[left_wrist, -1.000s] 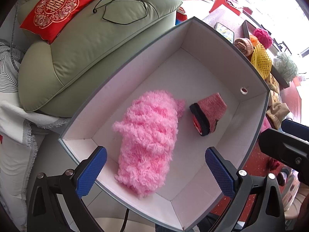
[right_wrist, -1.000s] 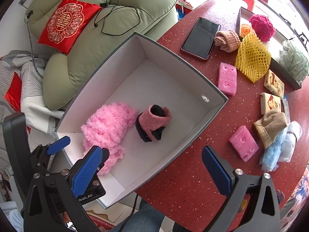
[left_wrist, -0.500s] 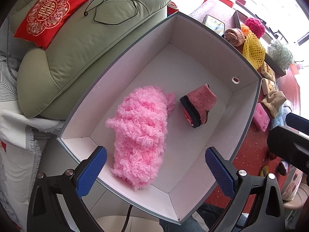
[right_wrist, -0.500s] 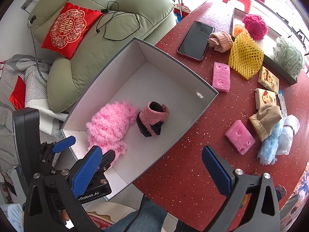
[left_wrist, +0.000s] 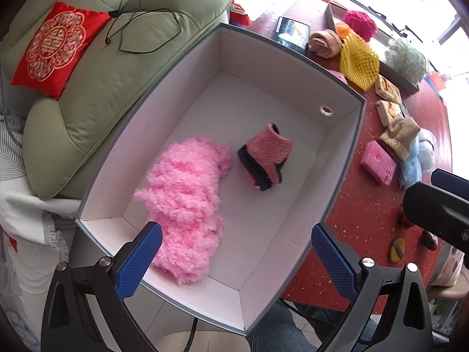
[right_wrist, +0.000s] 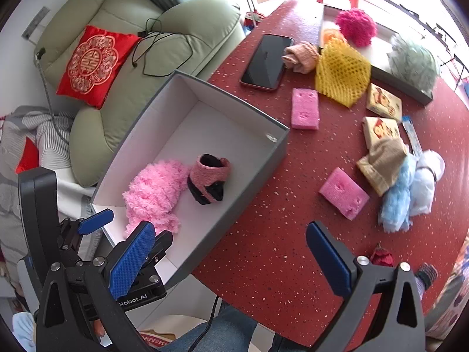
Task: Organize soft objects
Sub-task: 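Grasp the pink foam block with the left tool while the right tool grasps the lavender knit hat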
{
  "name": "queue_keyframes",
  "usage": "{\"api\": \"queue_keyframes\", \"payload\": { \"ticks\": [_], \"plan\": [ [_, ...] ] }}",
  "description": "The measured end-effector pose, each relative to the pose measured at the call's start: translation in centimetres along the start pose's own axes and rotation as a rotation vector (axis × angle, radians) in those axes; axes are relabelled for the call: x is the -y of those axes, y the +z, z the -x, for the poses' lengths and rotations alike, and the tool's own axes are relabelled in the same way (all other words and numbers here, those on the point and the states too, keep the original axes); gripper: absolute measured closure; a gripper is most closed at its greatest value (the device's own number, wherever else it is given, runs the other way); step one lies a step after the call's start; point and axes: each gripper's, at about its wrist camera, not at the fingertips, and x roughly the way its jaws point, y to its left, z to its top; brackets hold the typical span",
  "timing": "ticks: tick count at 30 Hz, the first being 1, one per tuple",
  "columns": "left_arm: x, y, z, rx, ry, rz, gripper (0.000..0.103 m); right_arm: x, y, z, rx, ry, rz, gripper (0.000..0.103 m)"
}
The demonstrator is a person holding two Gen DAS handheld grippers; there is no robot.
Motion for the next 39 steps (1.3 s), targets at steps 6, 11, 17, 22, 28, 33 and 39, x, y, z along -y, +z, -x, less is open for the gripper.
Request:
{"api": "queue_keyframes", "payload": {
  "ticks": [6,11,17,22,28,33,39],
  "plan": [
    [4.0,-0.3,0.0,-0.024,0.01,-0.104,0.0,4.0,-1.8,0.1,-0.001,0.013,-0.115,0.0],
    [8.5,-1.4,-0.2,-0.045,0.008,-0.213,0.0,8.7,-4.1,0.4,0.006,0.016,-0.236,0.0],
    [14.9,-3.3,-0.9,-0.072,-0.009,-0.347,0.0,15.1,-7.3,0.8,0.013,0.002,-0.387,0.0],
    [19.9,-3.4,-2.2,-0.076,-0.038,-0.402,0.0,22.2,-11.7,1.0,-0.001,-0.047,-0.556,0.0],
    [24.9,-0.4,-5.4,-0.002,-0.015,-0.437,0.0,28.8,-16.0,1.6,0.007,-0.125,-0.713,0.0],
    [26.5,2.0,-9.1,0.007,0.036,-0.47,0.0,32.5,-16.8,1.2,0.006,-0.155,-0.769,0.0],
    [27.4,2.9,-12.6,-0.02,0.055,-0.498,0.0,35.1,-15.4,-1.0,-0.022,-0.163,-0.78,0.0]
  ]
}}
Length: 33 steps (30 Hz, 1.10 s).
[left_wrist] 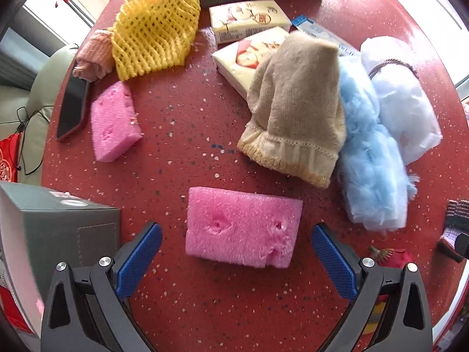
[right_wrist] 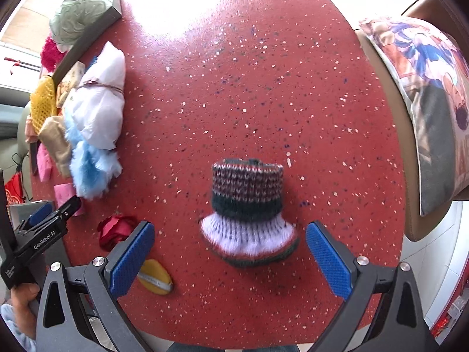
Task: Organize soft objects
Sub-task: 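Grasp the pink foam block with the left tool while the right tool grasps the lavender knit hat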
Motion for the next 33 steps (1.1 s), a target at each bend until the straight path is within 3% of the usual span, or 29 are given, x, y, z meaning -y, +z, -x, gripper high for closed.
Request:
{"api": "queue_keyframes", "payload": {
  "ticks": [7,14,16,21,23,25,27,30,33],
  "plan": [
    [-0.5,1.1,-1.4,0.022,-0.074,0.01,0.0,-1.4,1.2,-4.0,-0.061,-0.046,0.031,0.0],
    [-0.6,0.6,-1.2,0.08,-0.071,0.011,0.0,-4.1,1.5,-5.1,-0.073,-0.188,0.138,0.0],
    [-0.6,-0.3,-1.6,0.088,-0.07,0.023,0.0,-4.0,1.6,-5.2,-0.075,-0.18,0.132,0.0],
    [-0.9,0.4,-2.2,0.024,-0.063,0.045,0.002,-3.8,2.2,-5.7,-0.131,-0.189,0.15,0.001],
    [-0.6,-0.1,-1.8,0.013,-0.073,0.047,0.019,-3.4,2.0,-5.5,-0.126,-0.183,0.137,0.005],
    [0.0,-0.2,-1.1,0.028,-0.08,0.017,0.031,-3.4,1.5,-5.0,-0.102,-0.19,0.126,0.027],
    [0.5,-0.1,-1.0,0.003,-0.095,-0.003,0.031,-3.2,1.3,-4.1,-0.076,-0.185,0.119,0.047],
    [0.2,-0.4,-0.9,-0.027,-0.123,0.023,0.032,-2.7,1.3,-3.9,-0.078,-0.178,0.117,0.055],
    [-0.8,-1.7,0.0,-0.042,-0.136,0.069,0.032,-1.9,1.0,-3.2,-0.076,-0.161,0.1,0.057]
  ]
}}
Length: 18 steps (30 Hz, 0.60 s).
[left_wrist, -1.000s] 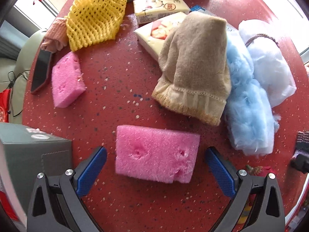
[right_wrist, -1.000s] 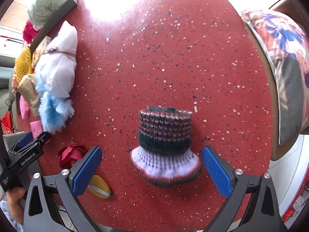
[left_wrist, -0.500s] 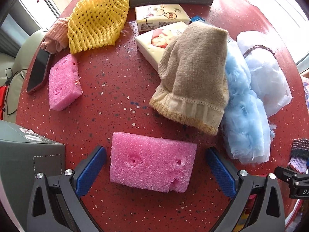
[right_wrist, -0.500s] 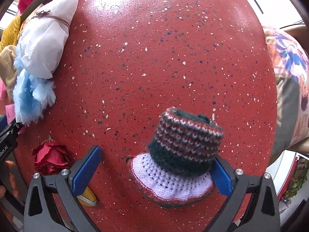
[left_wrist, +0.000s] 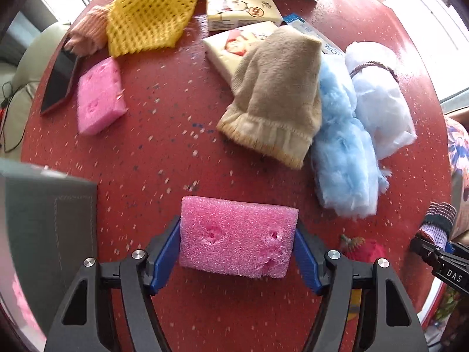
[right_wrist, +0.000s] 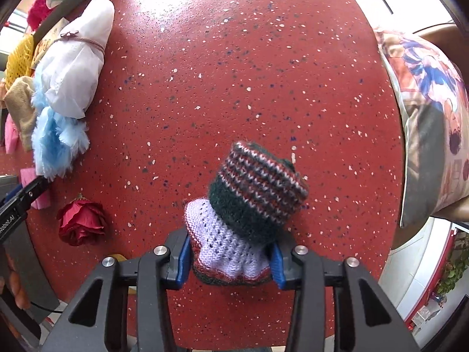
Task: Organize soft objects
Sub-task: 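Grasp the pink foam block with the left tool while the right tool grasps the lavender knit hat, then carry the pink foam block and lavender knit hat over to the white box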
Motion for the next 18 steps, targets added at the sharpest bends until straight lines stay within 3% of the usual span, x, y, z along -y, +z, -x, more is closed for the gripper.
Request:
{"api": "queue_keyframes", "payload": {
  "ticks": [8,14,18],
  "plan": [
    [0.0,-5.4,4.9,0.003,-0.027,-0.035,0.031,0.8,-3.5,2.2,-0.028,0.062,0.026,0.056],
    [0.3,-9.3,8.0,-0.01,-0.052,0.0,0.031,1.5,-6.3,3.9,-0.042,0.131,0.075,0.056],
    [1.1,-9.7,8.7,-0.027,-0.033,-0.016,0.032,2.4,-6.9,5.9,-0.032,0.18,0.102,0.056]
  ]
}}
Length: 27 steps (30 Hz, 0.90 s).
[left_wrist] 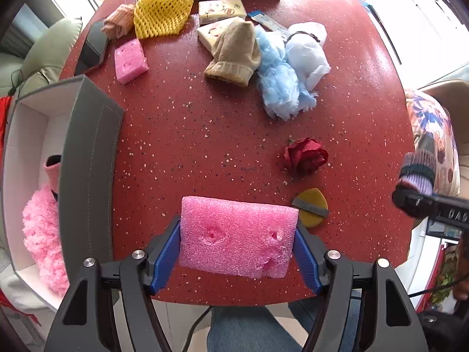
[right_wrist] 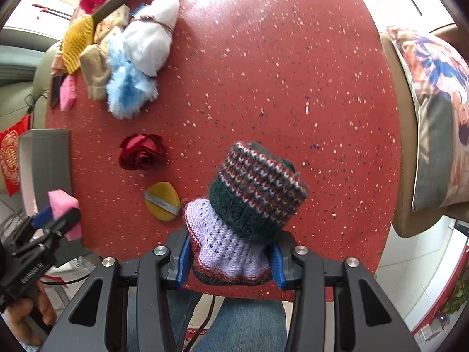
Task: Organize soft objects
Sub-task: 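Carry the pink foam block and lavender knit hat over to the white box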
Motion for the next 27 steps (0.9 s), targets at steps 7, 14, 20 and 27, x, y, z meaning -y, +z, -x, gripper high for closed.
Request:
{"api": "queue_keyframes", "payload": {
  "ticks": [7,14,20,27],
  "plan": [
    [1.6,0.6,3.1,0.086,0.04,-0.007,0.031,0.1,1.4,4.1,0.062,0.035,0.032,0.056],
    [2.0,0.5,4.8,0.118,0.074,0.014,0.031,-1.3,3.0,4.9,0.068,0.065,0.088,0.056],
    [2.0,0.1,5.0,0.111,0.103,0.033,0.031,-1.1,3.0,4.5,0.062,0.101,0.089,0.056],
    [2.8,-0.6,5.2,0.111,0.126,0.013,0.031,-0.8,3.0,4.3,0.052,0.123,0.086,0.056]
  ]
}}
